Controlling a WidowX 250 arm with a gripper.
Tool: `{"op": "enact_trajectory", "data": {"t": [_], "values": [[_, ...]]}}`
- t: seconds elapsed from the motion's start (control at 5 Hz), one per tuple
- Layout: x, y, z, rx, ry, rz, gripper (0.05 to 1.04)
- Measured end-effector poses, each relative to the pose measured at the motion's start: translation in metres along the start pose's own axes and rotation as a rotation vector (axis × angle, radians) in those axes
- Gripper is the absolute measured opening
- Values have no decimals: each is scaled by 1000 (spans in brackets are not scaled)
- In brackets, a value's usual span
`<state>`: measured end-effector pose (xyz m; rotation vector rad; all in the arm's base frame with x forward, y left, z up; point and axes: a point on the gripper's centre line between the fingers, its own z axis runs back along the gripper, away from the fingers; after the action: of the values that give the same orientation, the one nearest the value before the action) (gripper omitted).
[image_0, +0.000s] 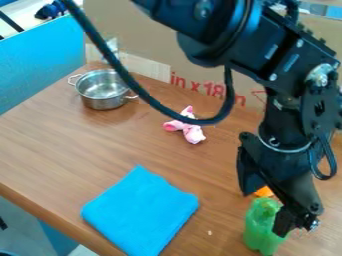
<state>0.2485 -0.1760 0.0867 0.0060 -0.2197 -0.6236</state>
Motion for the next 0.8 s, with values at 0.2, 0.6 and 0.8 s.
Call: {"op": "enact_trajectory", "data": {"t": [0.2,0.6,0.8], "values": [[6,-2,-1,16,6,8,649],[7,-3,0,23,9,15,177],[5,-1,-1,14,22,30,104]]}}
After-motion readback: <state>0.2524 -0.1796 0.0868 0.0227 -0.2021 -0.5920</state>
